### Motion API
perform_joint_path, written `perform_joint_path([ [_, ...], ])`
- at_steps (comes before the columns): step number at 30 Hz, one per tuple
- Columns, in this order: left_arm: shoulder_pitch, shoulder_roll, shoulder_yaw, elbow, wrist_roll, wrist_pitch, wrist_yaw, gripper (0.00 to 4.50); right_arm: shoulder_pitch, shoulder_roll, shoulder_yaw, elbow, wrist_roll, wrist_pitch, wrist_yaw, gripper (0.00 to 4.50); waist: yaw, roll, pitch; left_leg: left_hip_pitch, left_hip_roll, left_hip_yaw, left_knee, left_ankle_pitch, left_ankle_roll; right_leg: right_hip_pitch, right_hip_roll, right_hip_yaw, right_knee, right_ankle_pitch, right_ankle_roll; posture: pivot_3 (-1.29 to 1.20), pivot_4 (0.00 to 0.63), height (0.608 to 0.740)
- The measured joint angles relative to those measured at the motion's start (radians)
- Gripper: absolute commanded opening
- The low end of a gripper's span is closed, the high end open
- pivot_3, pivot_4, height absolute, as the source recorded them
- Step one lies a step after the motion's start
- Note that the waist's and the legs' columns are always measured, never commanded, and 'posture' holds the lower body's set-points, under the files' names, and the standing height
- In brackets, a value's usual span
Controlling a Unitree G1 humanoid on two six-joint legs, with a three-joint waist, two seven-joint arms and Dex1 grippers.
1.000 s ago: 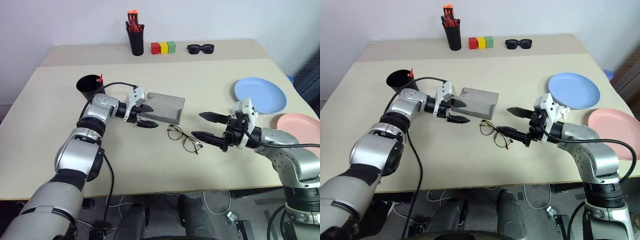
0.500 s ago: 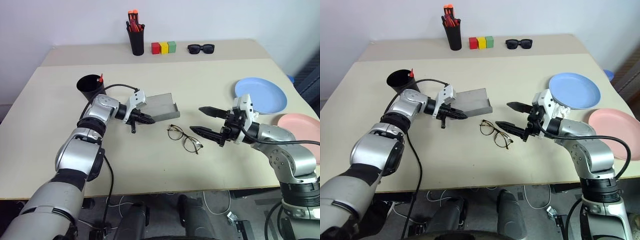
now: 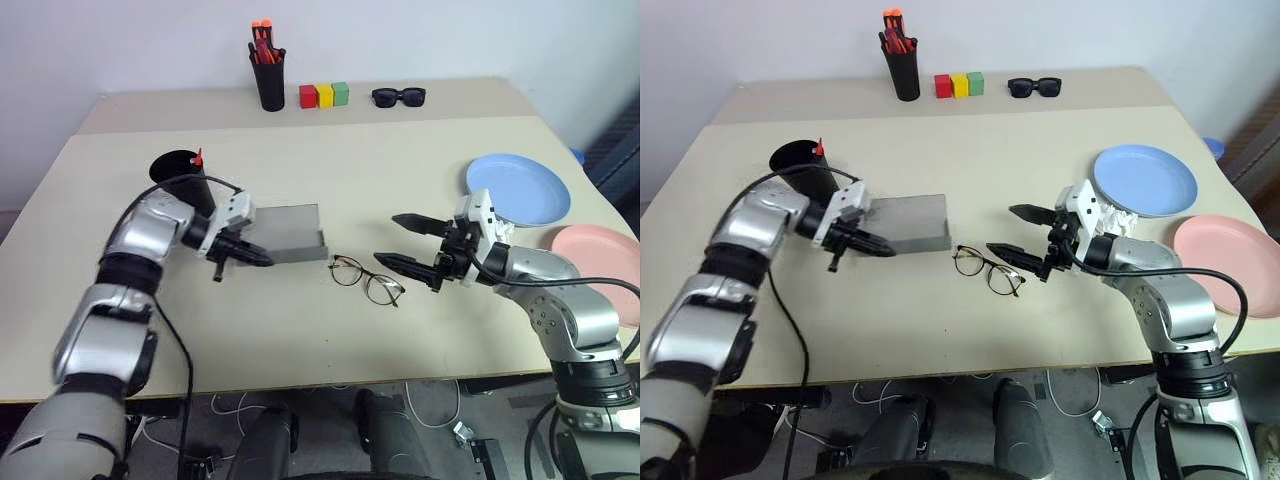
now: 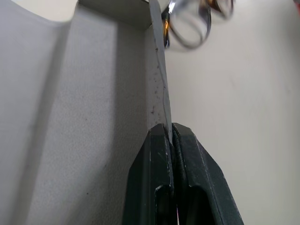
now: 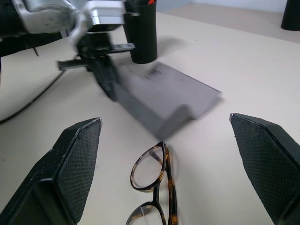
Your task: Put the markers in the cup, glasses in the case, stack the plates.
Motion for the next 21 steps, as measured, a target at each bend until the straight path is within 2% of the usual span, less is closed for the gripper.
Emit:
perform_joint_path([
  [3,0.055,0.069,-0.034,-0.096,-0.078,-0.014,-0.001,0.08,-0.01,0.003,0.008,0.005,-0.001,-0.003,0.004,4.5,0.008,0.0,0.0,0.0,0.0,0.0,0.0,0.0,0.0,0.0,0.0,0.0,0.0,0.0,0.0,0.0,0.15,0.74],
  [6,0.087,0.104,-0.073,-0.117,-0.121,-0.081,-0.002,0.08,-0.015,0.004,0.014,0.02,-0.008,-0.005,0.008,4.5,0.01,0.0,0.0,0.0,0.0,0.0,0.0,0.0,0.0,0.001,0.0,0.0,0.0,0.0,0.0,0.0,0.15,0.74],
  [12,0.092,0.109,-0.116,-0.156,-0.172,-0.112,-0.002,0.08,-0.015,0.004,0.015,0.023,-0.01,-0.005,0.01,4.5,0.005,0.0,0.0,0.0,0.0,0.0,0.0,0.0,0.0,0.0,0.0,0.0,0.0,0.0,0.0,0.0,0.15,0.74],
  [15,0.092,0.09,-0.115,-0.159,-0.17,-0.119,-0.002,0.91,-0.015,0.004,0.015,0.023,-0.01,-0.005,0.01,4.5,0.005,0.0,0.0,0.0,0.0,0.0,0.0,0.0,0.0,0.0,0.0,0.0,0.0,0.0,0.0,0.0,0.15,0.74],
  [17,0.087,0.062,-0.113,-0.16,-0.164,-0.101,0.0,1.82,-0.018,0.004,0.016,0.023,-0.01,-0.005,0.01,4.5,0.007,0.0,0.0,0.0,0.0,0.0,0.001,0.0,0.0,0.001,0.0,0.0,0.0,0.0,0.0,0.0,0.15,0.74],
  [21,0.064,0.051,-0.104,-0.206,-0.159,-0.026,0.0,4.01,-0.019,-0.005,0.025,0.022,-0.021,0.006,0.006,4.5,0.005,0.0,0.0,0.0,0.0,0.0,0.001,0.0,0.0,0.0,0.0,0.0,0.0,0.0,0.0,0.0,0.15,0.74],
])
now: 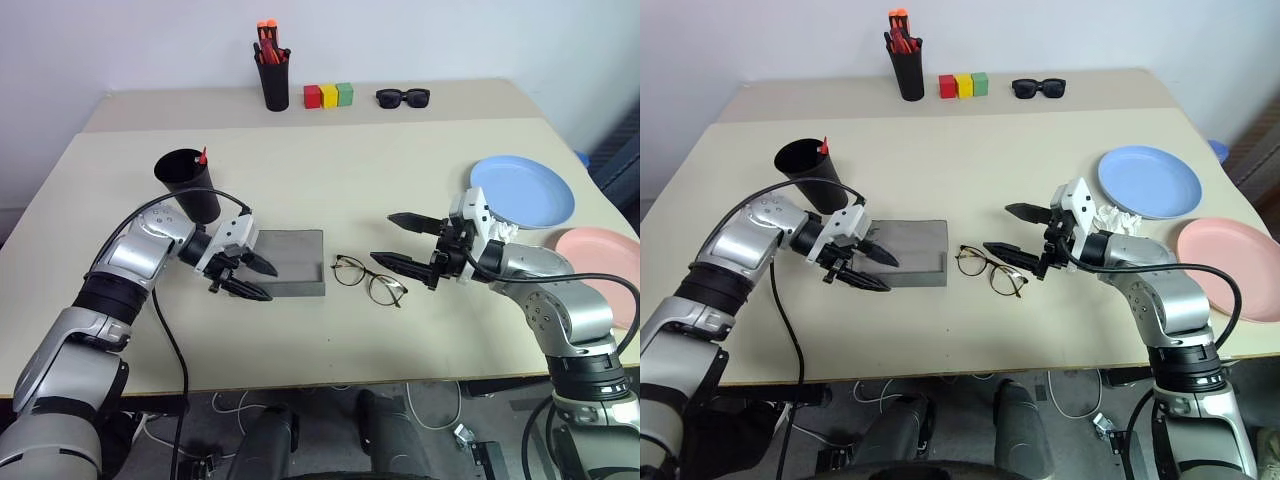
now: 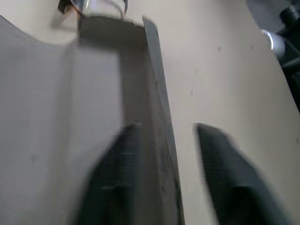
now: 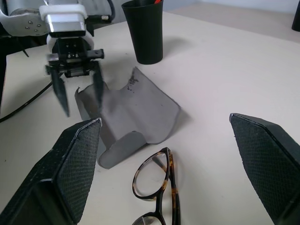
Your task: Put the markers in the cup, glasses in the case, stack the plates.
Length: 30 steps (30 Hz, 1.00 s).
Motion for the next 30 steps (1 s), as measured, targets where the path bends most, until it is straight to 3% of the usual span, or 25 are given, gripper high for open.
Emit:
perform_joint_path([
  [1,-0.002,0.001,0.004,-0.019,-0.001,0.021,0.0,4.44,0.0,-0.011,0.008,-0.001,-0.009,0.015,-0.005,4.5,0.0,0.0,0.0,0.0,0.0,0.0,0.0,0.0,0.0,0.0,0.0,0.0,0.0,0.0,0.0,0.0,0.15,0.74],
  [11,0.063,0.015,0.205,-0.257,-0.188,0.327,0.071,4.44,-0.12,-0.056,0.122,-0.154,-0.087,0.362,-0.231,4.5,-0.004,0.0,0.0,0.0,0.0,0.0,0.0,0.0,0.0,-0.001,0.0,0.0,0.0,0.0,0.0,0.0,0.15,0.74],
  [17,0.234,0.029,0.324,-0.379,-0.292,0.377,0.114,4.44,-0.111,-0.075,0.23,-0.313,-0.105,0.487,-0.284,4.5,-0.002,0.0,0.0,0.0,0.001,0.0,0.0,0.0,0.0,-0.001,0.0,0.0,-0.001,0.0,0.0,0.0,0.15,0.74],
  [25,0.368,0.062,0.416,-0.542,-0.366,0.408,0.199,4.44,-0.157,-0.066,0.312,-0.258,-0.207,0.552,-0.384,4.5,0.003,0.0,0.0,0.0,0.001,0.0,0.0,0.0,0.0,0.0,0.0,0.0,-0.001,0.0,0.0,0.0,0.15,0.74],
  [28,0.381,0.069,0.429,-0.578,-0.383,0.418,0.226,4.5,-0.141,-0.072,0.324,-0.235,-0.222,0.553,-0.379,3.59,0.002,0.0,0.0,0.0,0.001,0.0,0.0,0.0,0.0,0.0,0.0,0.0,-0.001,0.0,0.0,0.0,0.15,0.74],
  [30,0.39,0.069,0.429,-0.593,-0.388,0.428,0.241,4.5,-0.138,-0.078,0.329,-0.221,-0.223,0.554,-0.367,2.65,0.001,0.0,0.0,0.0,0.001,0.0,0.0,0.0,0.0,0.0,0.0,0.0,-0.001,0.0,0.0,0.0,0.15,0.74],
])
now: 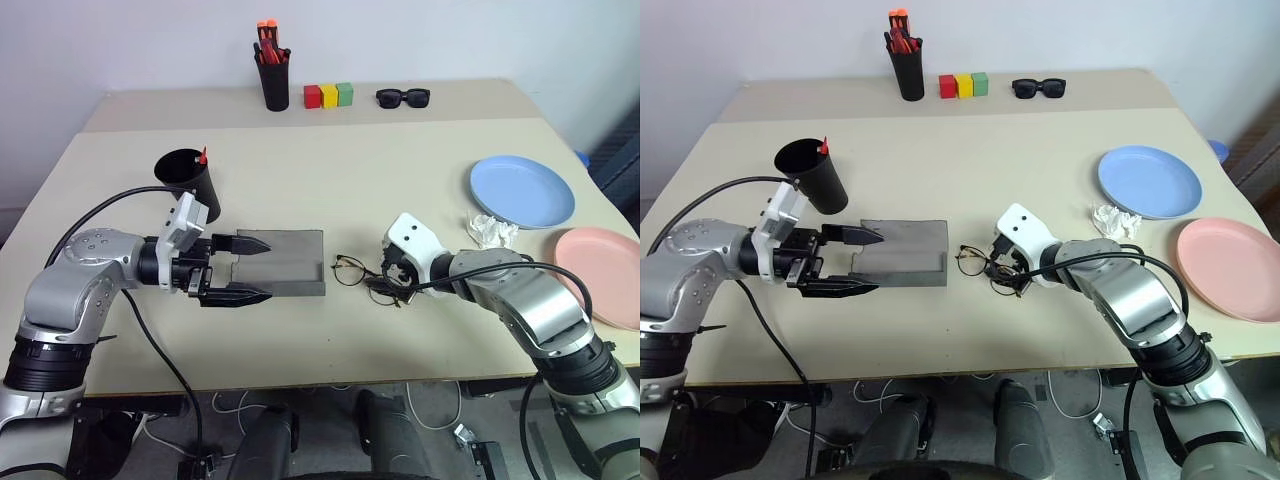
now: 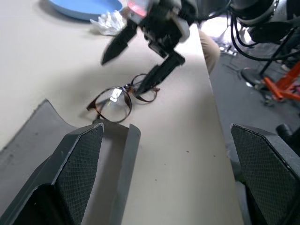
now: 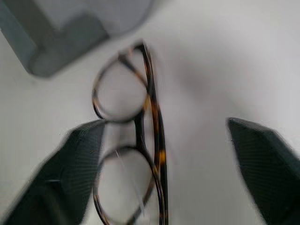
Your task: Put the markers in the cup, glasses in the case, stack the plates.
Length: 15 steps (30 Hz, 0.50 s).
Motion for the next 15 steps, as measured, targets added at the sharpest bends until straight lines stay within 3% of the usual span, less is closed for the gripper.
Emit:
perform_joint_path([
  [5,0.0,0.0,0.0,-0.003,-0.001,0.0,0.018,4.5,-0.004,-0.001,0.005,0.0,-0.003,-0.002,0.018,0.04,0.0,0.0,0.0,0.0,0.0,0.0,0.0,0.0,0.0,0.0,0.0,0.0,0.0,0.0,0.0,0.0,0.15,0.74],
  [15,0.003,0.0,-0.001,0.002,-0.011,-0.005,0.014,4.5,-0.014,-0.014,0.026,0.006,-0.04,-0.031,0.058,0.04,0.0,0.0,0.0,0.0,0.0,0.0,0.0,0.0,0.0,0.0,0.0,0.0,0.0,0.0,0.0,0.0,0.15,0.74],
])
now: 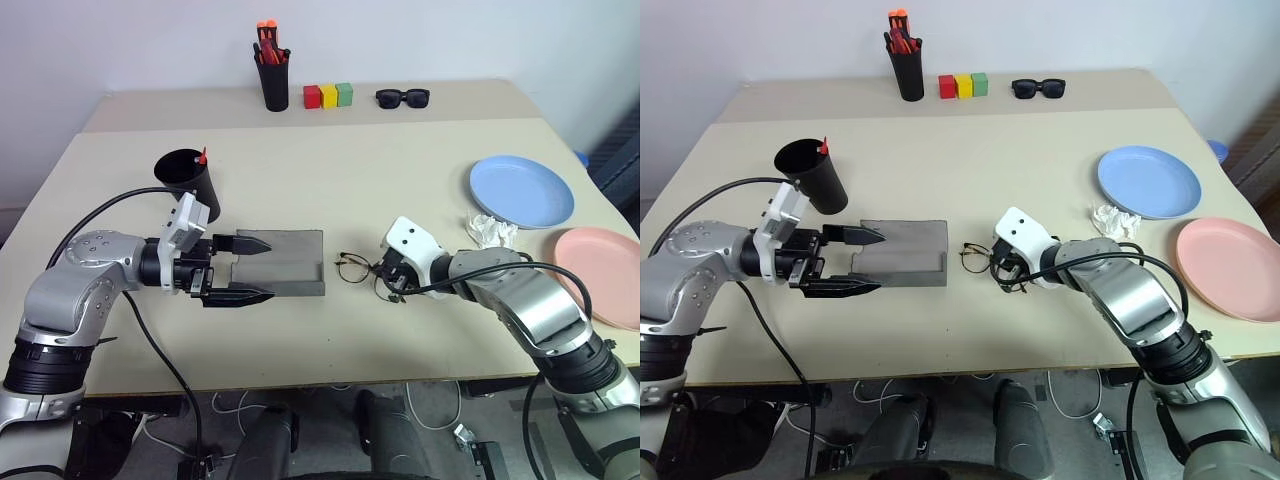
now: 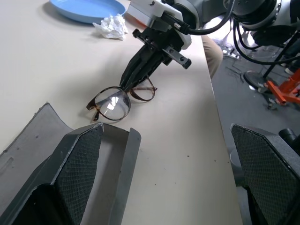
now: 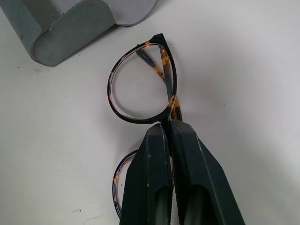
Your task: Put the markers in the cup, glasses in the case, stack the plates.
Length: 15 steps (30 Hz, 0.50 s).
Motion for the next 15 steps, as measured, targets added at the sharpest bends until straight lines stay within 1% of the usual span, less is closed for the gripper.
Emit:
perform_joint_path([
  [3,0.011,0.011,0.005,0.011,-0.007,0.0,0.0,4.5,-0.031,0.027,-0.009,0.03,0.001,-0.013,0.002,0.04,-0.002,0.0,0.0,0.0,0.0,0.0,0.0,0.0,0.0,0.0,0.0,0.0,0.0,0.0,0.0,0.0,0.15,0.74],
  [6,0.016,0.032,0.043,0.036,-0.01,0.001,0.004,4.5,-0.095,0.114,-0.077,0.037,0.032,-0.02,-0.01,0.04,-0.008,0.0,0.0,0.0,0.002,0.0,-0.001,0.0,0.0,-0.001,0.001,0.0,0.0,0.0,0.0,0.0,0.15,0.74],
  [8,0.026,0.067,0.084,0.057,-0.012,0.004,0.006,4.5,-0.164,0.171,-0.114,0.031,0.064,-0.024,-0.015,0.04,-0.008,0.0,0.0,0.0,0.003,0.0,-0.002,0.0,0.0,-0.001,0.002,0.0,0.0,0.0,0.0,0.0,0.15,0.74],
  [10,0.044,0.108,0.128,0.074,-0.024,0.021,0.008,4.5,-0.201,0.217,-0.131,0.03,0.078,-0.033,-0.023,0.04,-0.007,0.0,0.0,0.0,0.003,0.0,-0.002,0.0,0.0,-0.001,0.002,0.0,0.0,0.0,0.0,0.0,0.15,0.74],
  [12,0.068,0.149,0.162,0.077,-0.035,0.041,0.003,4.5,-0.211,0.267,-0.126,0.038,0.082,-0.044,-0.036,0.04,-0.005,0.0,0.0,0.0,0.003,0.0,-0.003,0.0,0.0,-0.001,0.002,0.0,-0.001,0.0,0.0,0.0,0.15,0.74],
  [15,0.133,0.217,0.198,0.078,-0.048,0.074,-0.019,4.5,-0.227,0.352,-0.086,0.074,0.079,-0.076,-0.051,0.04,-0.009,0.001,0.0,0.0,0.003,0.001,-0.003,0.0,0.0,-0.002,0.002,0.0,0.0,0.0,0.0,0.0,0.15,0.74],
])
